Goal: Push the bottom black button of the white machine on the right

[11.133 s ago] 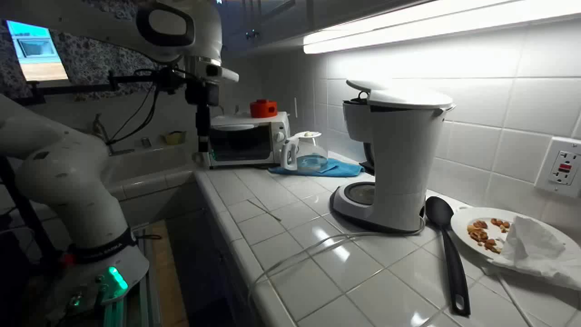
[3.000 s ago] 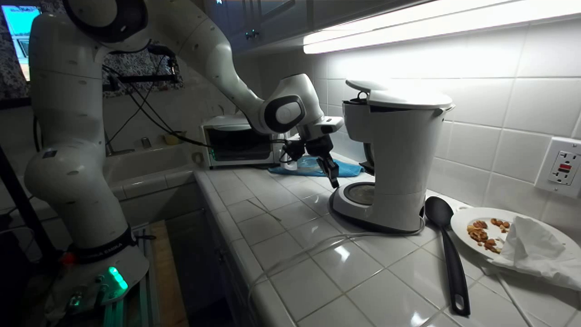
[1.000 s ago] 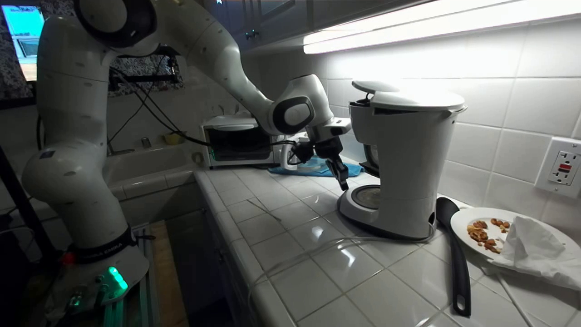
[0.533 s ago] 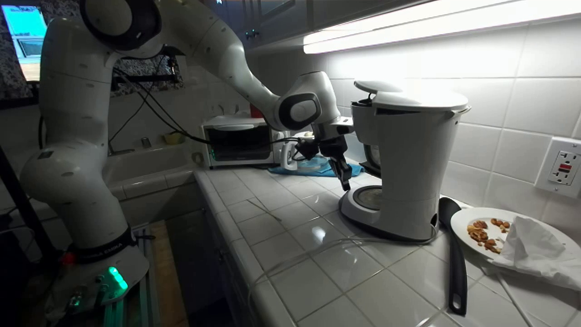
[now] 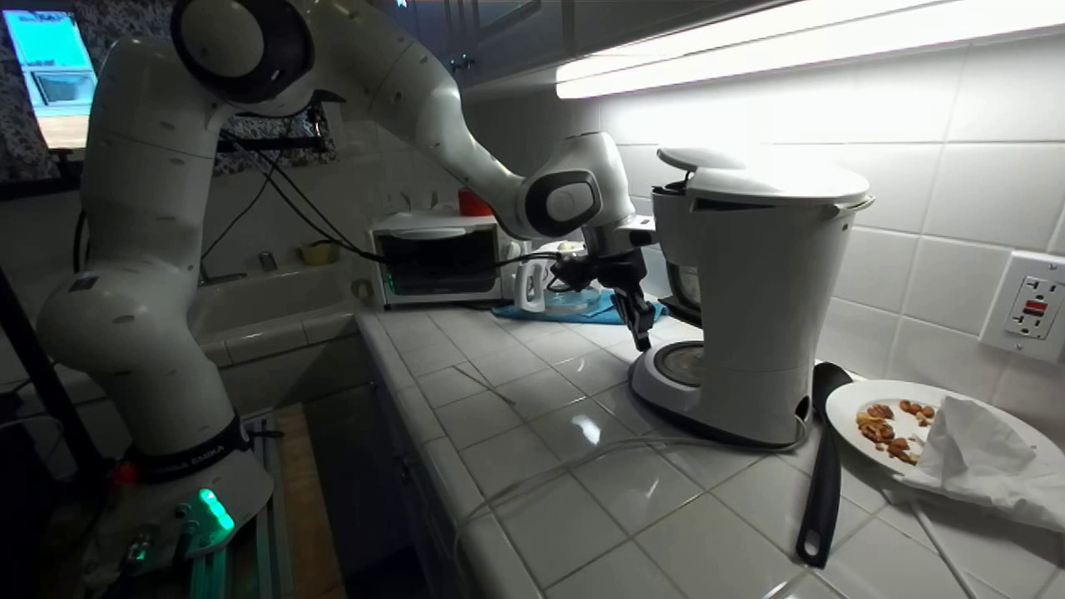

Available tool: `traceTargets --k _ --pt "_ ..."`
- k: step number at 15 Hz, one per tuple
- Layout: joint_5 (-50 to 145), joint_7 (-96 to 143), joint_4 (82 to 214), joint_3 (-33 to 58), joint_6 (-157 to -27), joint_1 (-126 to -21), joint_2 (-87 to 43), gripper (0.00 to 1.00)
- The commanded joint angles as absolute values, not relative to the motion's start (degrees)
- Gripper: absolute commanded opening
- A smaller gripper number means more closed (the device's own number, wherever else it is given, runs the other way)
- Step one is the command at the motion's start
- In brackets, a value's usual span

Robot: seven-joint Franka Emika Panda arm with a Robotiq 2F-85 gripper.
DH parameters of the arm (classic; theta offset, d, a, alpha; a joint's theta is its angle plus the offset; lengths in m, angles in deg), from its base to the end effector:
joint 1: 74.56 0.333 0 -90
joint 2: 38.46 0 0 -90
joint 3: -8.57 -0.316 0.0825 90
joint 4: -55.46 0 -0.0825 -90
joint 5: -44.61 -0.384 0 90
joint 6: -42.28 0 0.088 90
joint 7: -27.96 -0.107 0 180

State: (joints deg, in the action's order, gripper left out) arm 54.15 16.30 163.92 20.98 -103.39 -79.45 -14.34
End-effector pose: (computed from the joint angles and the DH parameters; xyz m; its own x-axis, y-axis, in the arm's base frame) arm 0.6270 -0.1827 0.3098 0.9162 -0.3121 0.2515 -0.3577 -0.9197 0.1617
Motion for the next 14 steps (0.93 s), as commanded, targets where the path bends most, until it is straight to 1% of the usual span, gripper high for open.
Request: traceTargets --k 1,5,6,7,8,14 --pt "54.84 16.10 162.38 21.29 -102.37 -79.44 -9.71 0.03" --pt "54.87 16.09 162.16 21.47 -102.18 -79.15 -9.01 0.03" --pt "54.86 15.74 161.95 21.57 -101.78 -79.01 -9.49 0.26" --pt "54.97 15.35 162.19 21.68 -102.02 -78.82 -10.10 0.29" --pt "55.32 14.85 162.56 21.93 -102.45 -78.50 -10.90 0.34" --pt "55.79 14.35 164.19 22.07 -102.66 -77.57 -13.61 0.75"
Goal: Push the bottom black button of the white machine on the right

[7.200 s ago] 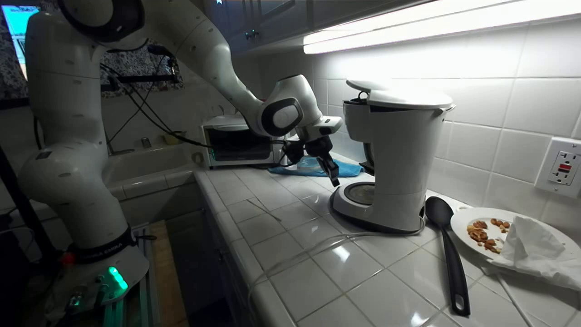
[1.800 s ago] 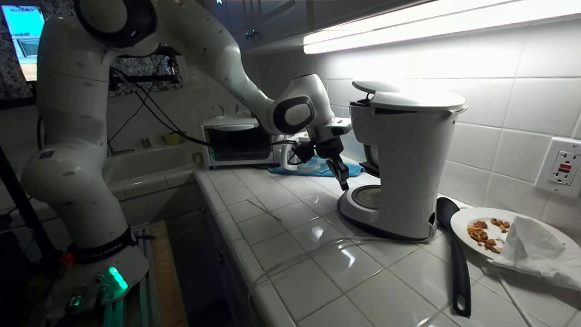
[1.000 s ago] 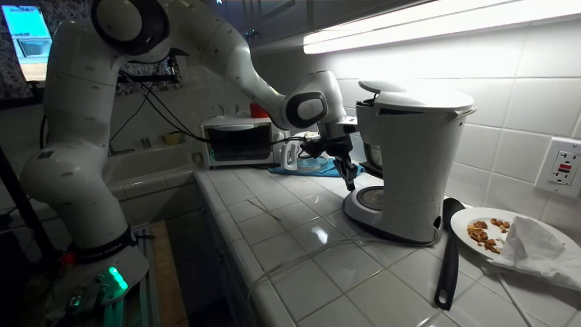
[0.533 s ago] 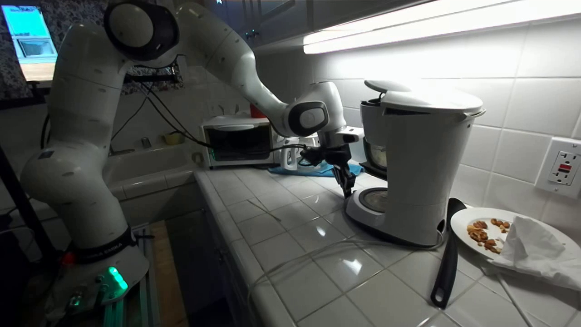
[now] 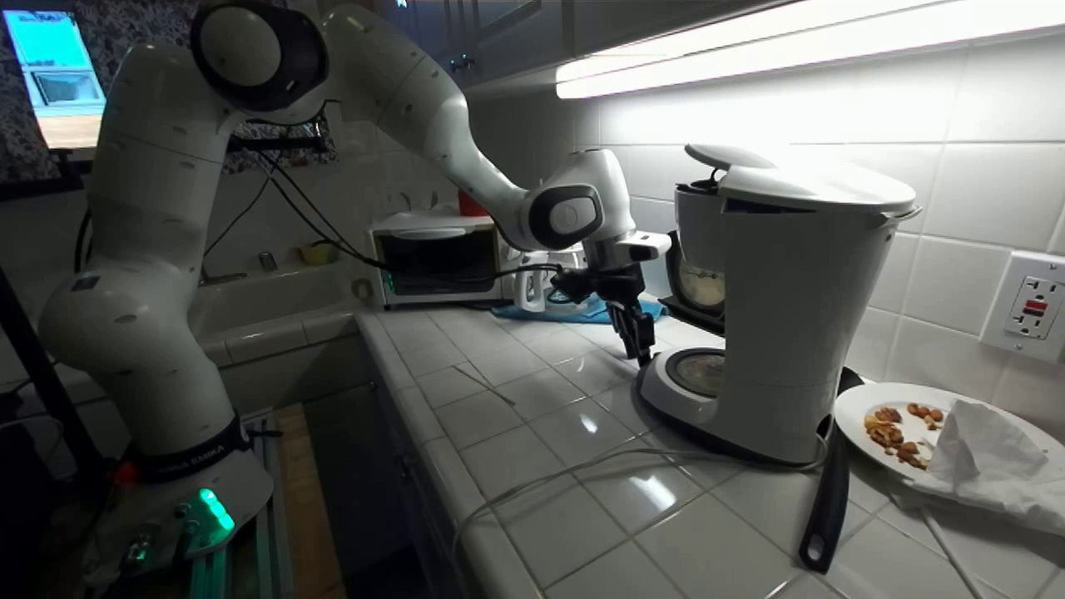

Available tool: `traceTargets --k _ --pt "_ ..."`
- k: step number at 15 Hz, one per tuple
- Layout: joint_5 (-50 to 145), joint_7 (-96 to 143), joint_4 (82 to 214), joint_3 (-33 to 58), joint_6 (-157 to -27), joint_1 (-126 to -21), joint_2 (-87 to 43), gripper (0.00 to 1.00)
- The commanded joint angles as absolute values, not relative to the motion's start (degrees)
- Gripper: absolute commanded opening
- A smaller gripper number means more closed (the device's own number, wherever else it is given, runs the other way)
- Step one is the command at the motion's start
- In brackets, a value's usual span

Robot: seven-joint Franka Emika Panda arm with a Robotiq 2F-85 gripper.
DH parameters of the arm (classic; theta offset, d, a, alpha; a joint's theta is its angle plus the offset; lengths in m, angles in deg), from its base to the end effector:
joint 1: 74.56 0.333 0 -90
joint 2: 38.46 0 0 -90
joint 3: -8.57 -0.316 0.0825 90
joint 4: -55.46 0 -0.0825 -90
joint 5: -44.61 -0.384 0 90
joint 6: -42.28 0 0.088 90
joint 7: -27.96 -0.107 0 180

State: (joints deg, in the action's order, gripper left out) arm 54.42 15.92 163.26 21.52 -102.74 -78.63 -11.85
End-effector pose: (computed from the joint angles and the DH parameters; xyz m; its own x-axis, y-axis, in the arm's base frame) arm 0.6288 -0.1796 0.2865 0.9266 -0.3100 0.2130 -0.3491 -0.9195 0.1808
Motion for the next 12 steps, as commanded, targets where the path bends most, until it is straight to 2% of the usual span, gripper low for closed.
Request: traceTargets --k 1,3,4,12 --pt "55.16 14.79 164.40 21.61 -102.41 -77.67 -14.03 0.81" --pt "55.19 14.86 164.85 21.47 -102.18 -77.23 -15.13 0.96" --pt "54.70 14.99 165.04 21.18 -101.64 -77.23 -15.83 1.00" --pt "56.83 6.56 166.75 21.85 -91.68 -75.08 -22.99 1.00"
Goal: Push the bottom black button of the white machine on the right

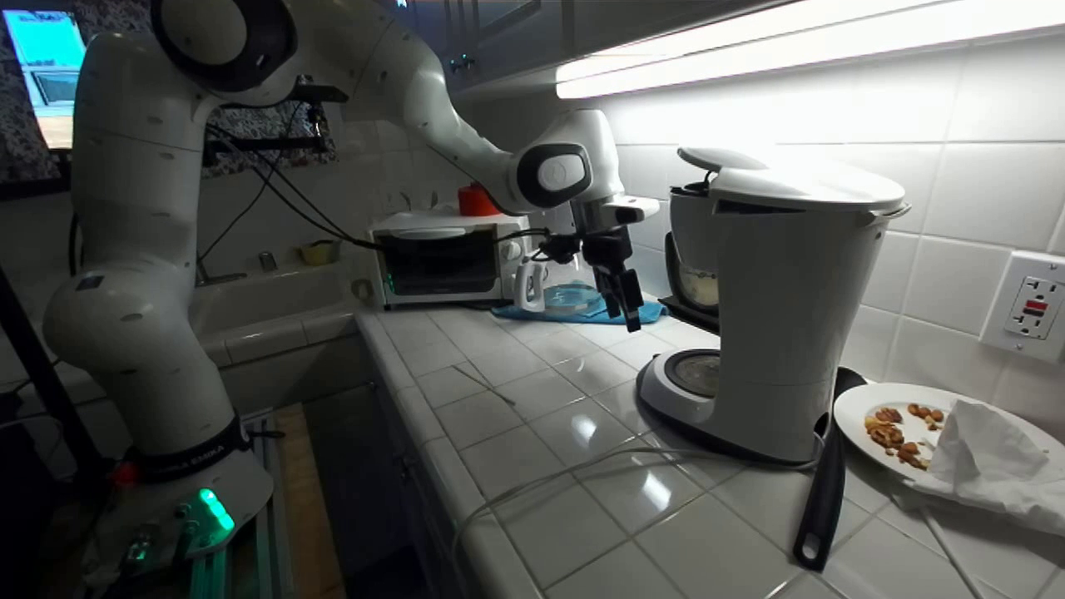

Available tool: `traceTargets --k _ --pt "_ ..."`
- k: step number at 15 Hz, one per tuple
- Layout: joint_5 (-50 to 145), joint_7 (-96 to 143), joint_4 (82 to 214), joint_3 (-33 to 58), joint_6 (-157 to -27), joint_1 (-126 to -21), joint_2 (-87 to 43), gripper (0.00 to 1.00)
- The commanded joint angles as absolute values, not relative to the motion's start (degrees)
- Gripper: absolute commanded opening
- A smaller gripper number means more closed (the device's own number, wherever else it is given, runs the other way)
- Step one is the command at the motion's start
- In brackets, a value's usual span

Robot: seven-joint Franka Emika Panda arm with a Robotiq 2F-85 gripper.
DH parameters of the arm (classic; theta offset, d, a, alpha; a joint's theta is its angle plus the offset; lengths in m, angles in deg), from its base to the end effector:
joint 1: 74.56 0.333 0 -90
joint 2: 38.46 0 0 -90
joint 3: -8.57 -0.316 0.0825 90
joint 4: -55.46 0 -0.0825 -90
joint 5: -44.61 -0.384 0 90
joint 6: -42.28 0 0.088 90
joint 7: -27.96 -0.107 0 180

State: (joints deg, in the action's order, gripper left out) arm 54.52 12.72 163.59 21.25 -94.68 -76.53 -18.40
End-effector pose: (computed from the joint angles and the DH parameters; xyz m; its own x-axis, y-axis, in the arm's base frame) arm 0.6230 -0.1551 0.3419 0.9154 -0.3538 0.1919 -0.3855 -0.9078 0.1652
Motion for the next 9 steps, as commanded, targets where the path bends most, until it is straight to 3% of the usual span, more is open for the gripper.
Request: traceTargets --k 1,9 --pt "57.25 3.14 166.99 22.04 -89.66 -74.50 -24.17 1.00" --pt "57.76 -10.19 174.78 19.02 -81.99 -74.71 -36.54 1.00"
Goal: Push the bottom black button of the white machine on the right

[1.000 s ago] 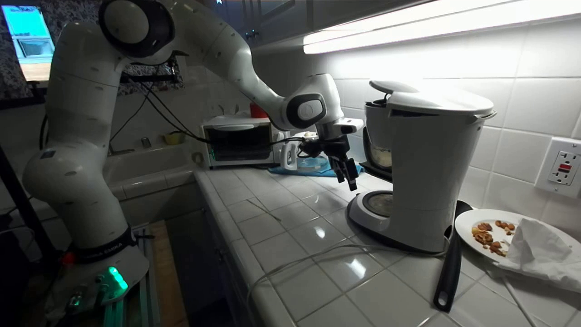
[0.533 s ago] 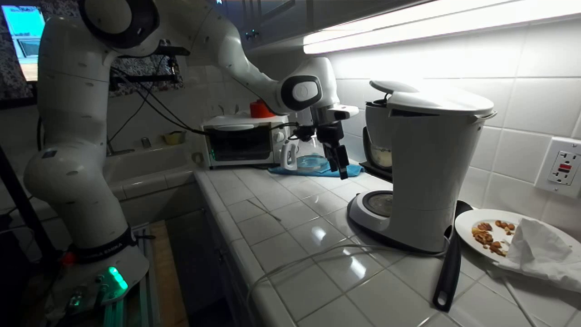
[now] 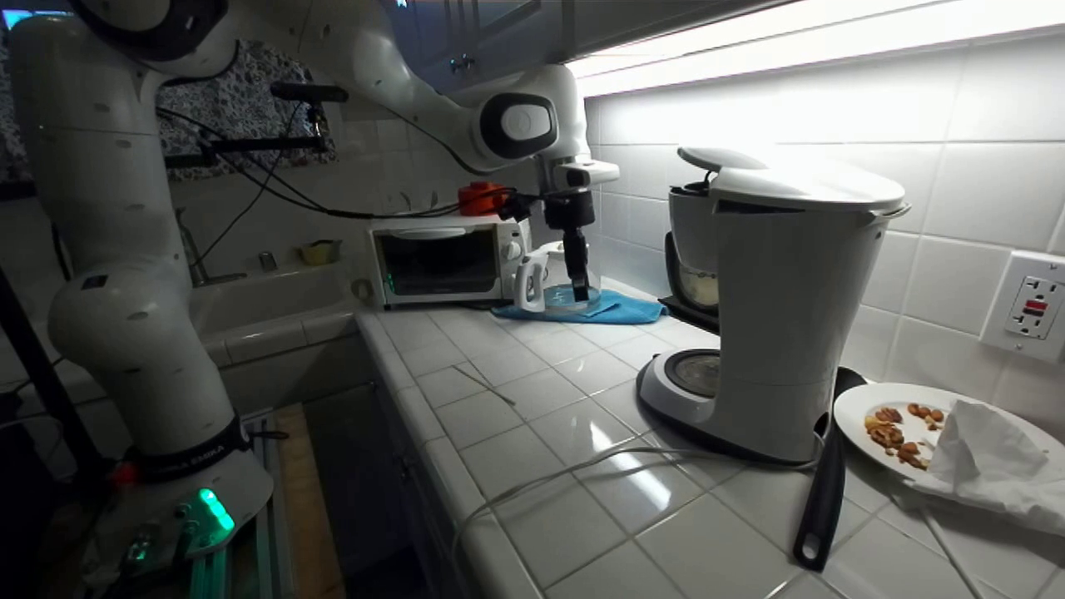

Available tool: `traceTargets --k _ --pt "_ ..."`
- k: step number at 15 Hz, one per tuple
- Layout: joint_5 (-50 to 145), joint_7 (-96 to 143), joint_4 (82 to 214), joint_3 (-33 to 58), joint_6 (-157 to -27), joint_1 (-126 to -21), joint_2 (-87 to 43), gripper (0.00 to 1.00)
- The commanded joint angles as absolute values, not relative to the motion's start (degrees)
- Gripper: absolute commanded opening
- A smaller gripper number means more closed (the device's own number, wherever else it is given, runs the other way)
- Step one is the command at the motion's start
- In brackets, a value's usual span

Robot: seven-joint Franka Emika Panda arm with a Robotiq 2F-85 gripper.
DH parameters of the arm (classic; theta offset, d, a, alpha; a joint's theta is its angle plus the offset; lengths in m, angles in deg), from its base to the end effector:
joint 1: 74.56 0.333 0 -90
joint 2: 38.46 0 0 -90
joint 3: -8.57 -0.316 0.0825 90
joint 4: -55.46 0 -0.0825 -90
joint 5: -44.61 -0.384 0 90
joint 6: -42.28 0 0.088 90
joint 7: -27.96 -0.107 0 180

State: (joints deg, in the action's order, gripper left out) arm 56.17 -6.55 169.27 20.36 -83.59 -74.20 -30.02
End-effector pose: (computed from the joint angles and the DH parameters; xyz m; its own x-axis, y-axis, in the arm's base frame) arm 0.5791 -0.1209 0.3997 0.7713 -0.6170 0.1561 -0.6354 -0.7604 0.1343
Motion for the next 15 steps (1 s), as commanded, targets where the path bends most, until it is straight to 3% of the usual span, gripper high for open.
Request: traceTargets --k 1,11,15 --pt "58.28 -11.44 175.92 18.68 -81.59 -74.96 -38.11 1.00" --pt "61.48 -20.68 186.71 14.48 -81.73 -80.06 -51.01 1.00" --pt "59.33 -18.55 184.64 13.88 -80.35 -80.90 -49.21 1.00"
